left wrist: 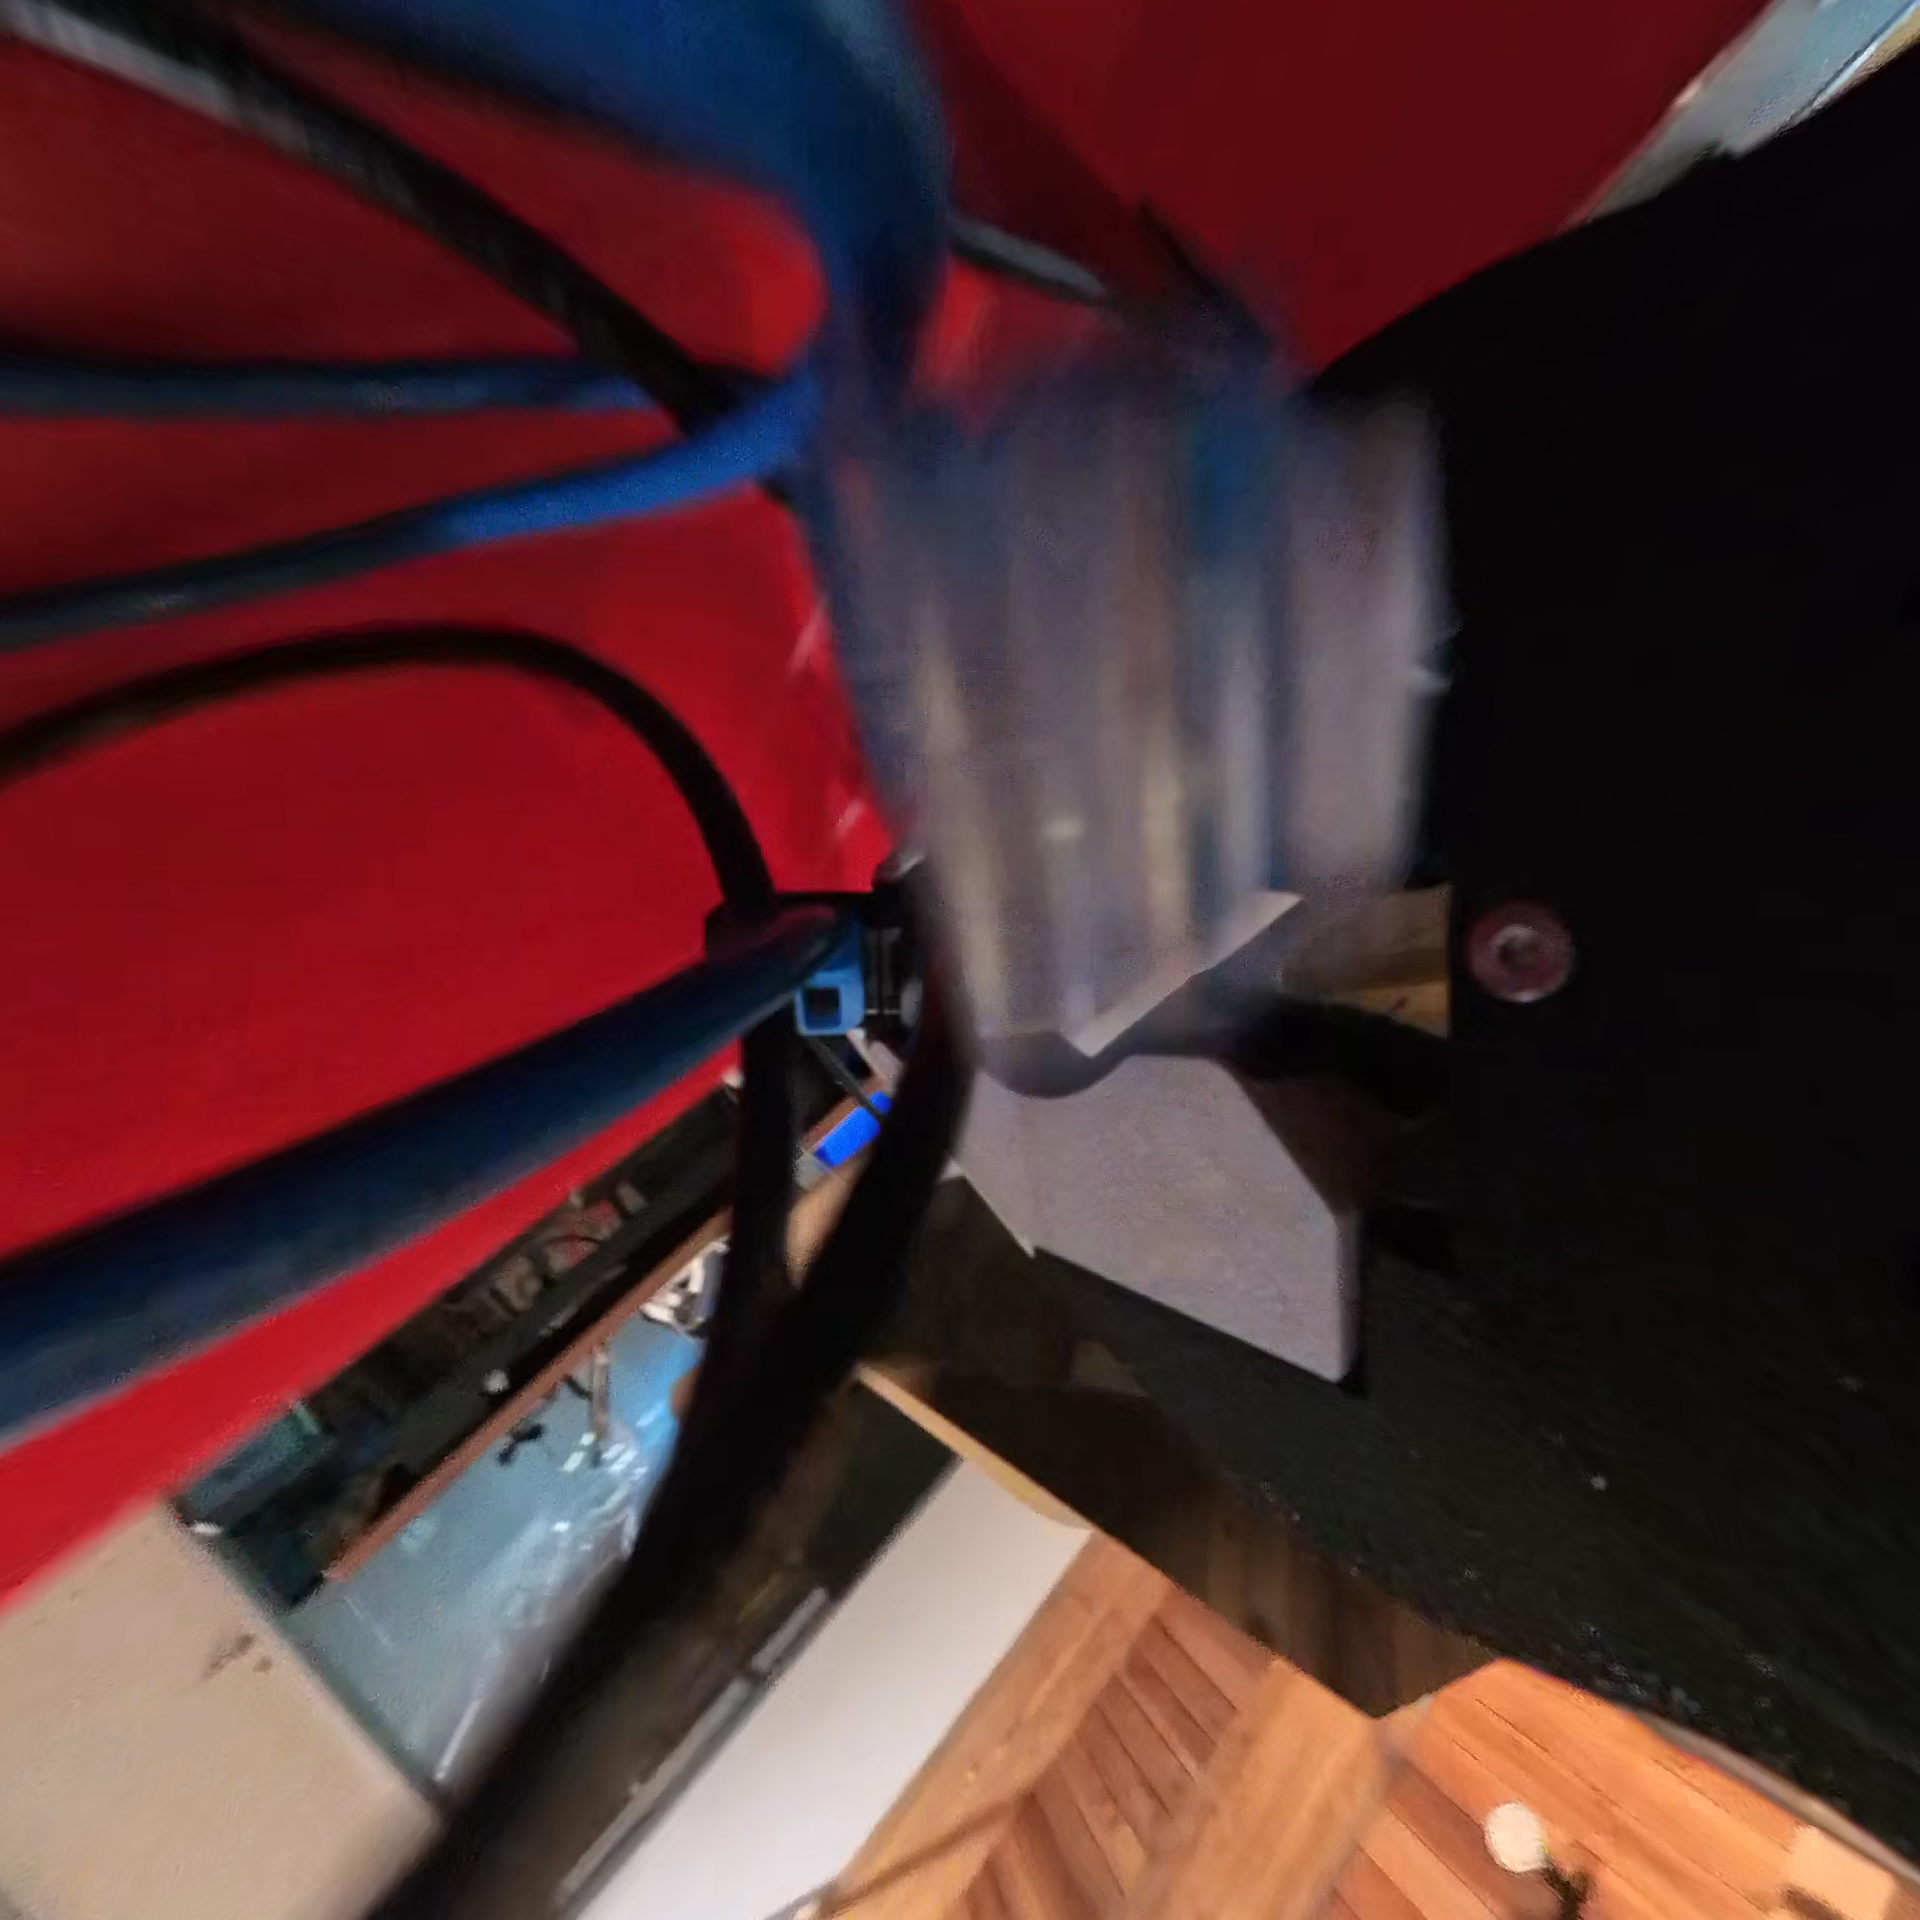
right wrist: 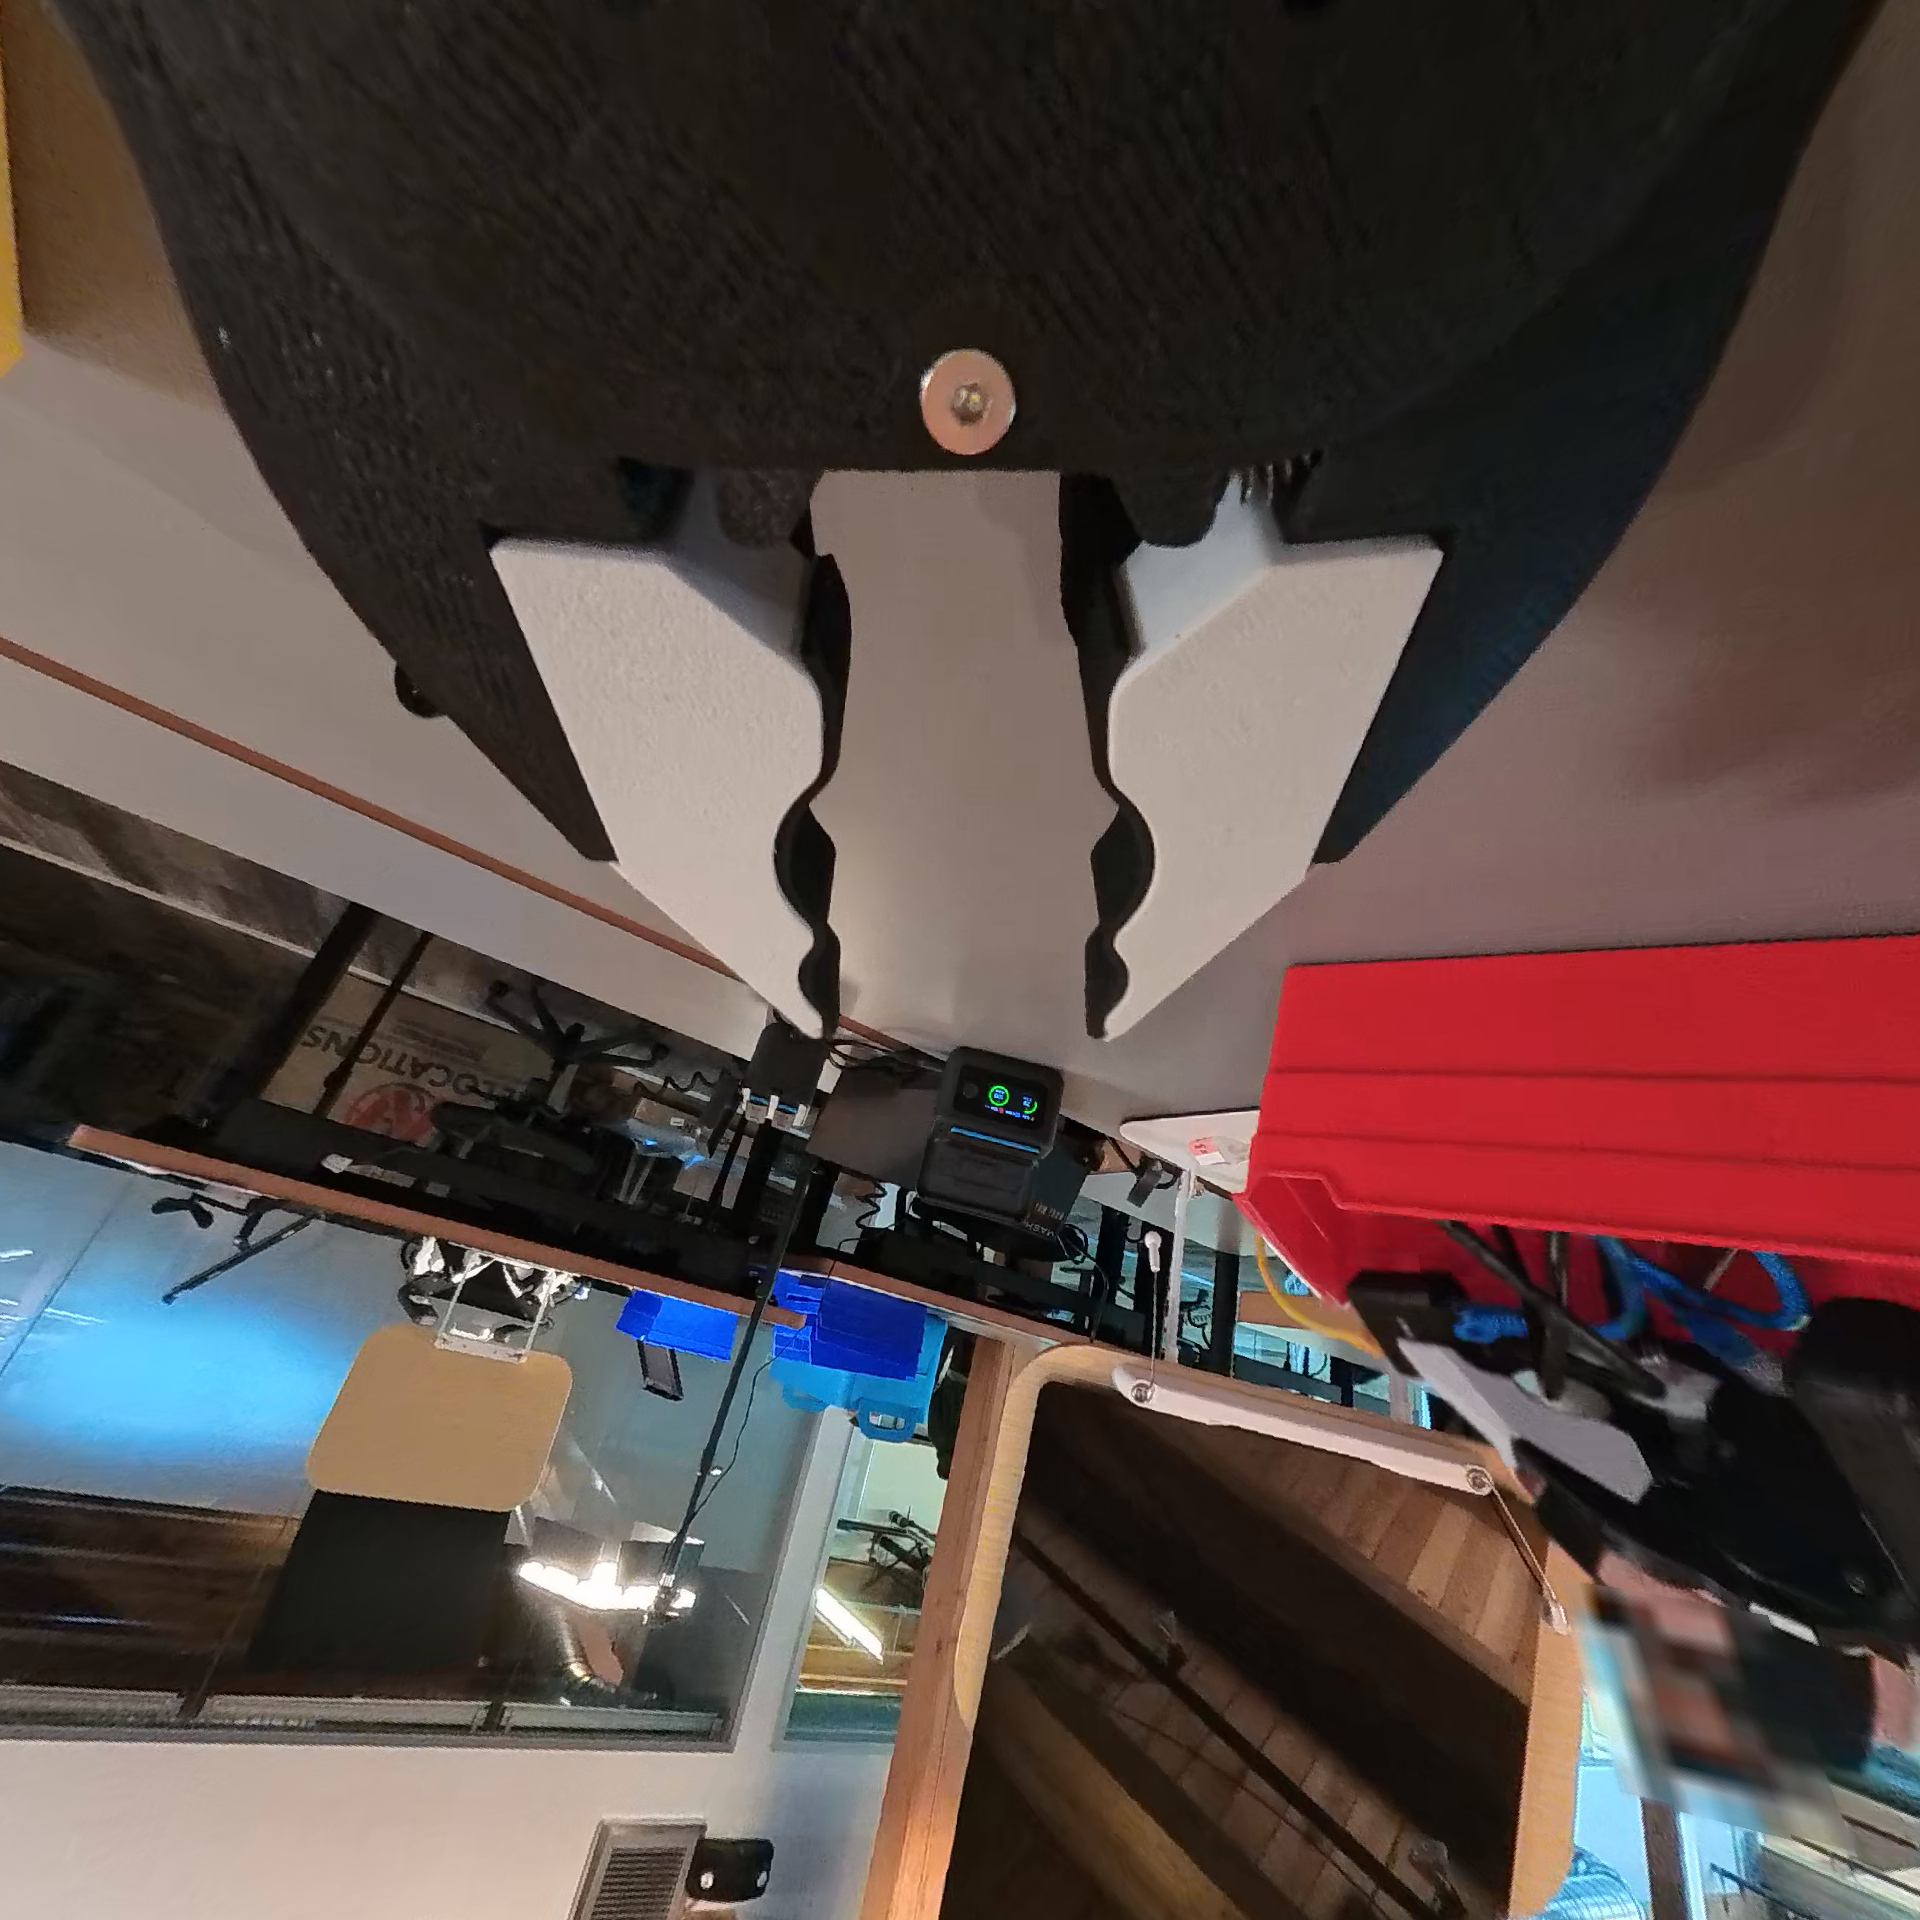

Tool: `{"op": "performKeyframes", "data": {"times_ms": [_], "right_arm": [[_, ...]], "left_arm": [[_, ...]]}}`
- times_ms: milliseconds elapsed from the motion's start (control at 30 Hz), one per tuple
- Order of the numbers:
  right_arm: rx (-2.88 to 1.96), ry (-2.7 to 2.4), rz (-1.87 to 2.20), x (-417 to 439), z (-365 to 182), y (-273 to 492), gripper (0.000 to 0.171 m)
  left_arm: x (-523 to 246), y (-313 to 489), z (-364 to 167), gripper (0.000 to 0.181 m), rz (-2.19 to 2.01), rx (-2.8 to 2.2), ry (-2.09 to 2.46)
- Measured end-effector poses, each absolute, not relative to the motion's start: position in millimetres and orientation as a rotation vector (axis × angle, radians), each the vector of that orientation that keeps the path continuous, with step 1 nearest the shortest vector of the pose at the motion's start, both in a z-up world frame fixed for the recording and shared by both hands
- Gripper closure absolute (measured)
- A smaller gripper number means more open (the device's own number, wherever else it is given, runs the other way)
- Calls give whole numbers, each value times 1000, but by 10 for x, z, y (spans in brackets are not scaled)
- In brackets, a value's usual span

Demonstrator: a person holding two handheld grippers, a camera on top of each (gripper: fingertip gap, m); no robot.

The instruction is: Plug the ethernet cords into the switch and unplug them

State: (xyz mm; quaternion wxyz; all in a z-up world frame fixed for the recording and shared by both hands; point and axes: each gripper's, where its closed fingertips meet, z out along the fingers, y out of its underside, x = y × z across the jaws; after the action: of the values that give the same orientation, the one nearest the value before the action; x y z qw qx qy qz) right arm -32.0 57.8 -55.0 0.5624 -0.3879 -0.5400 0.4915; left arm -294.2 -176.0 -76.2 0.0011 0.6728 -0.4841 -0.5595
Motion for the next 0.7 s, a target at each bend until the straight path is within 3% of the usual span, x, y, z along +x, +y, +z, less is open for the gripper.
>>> {"op": "performKeyframes", "data": {"times_ms": [33,500,700], "right_arm": [[-916,-1268,1157,-318,-548,586,125],[-946,-1197,1114,-262,-456,765,129],[-996,-1142,993,-159,-503,1166,130]], "left_arm": [[-2953,-1767,-660,159,-1791,2140,-1471],[-2345,-1267,1760,155,-2555,1895,-1187],[-1968,-628,2312,159,-2752,2011,-1099]]}}
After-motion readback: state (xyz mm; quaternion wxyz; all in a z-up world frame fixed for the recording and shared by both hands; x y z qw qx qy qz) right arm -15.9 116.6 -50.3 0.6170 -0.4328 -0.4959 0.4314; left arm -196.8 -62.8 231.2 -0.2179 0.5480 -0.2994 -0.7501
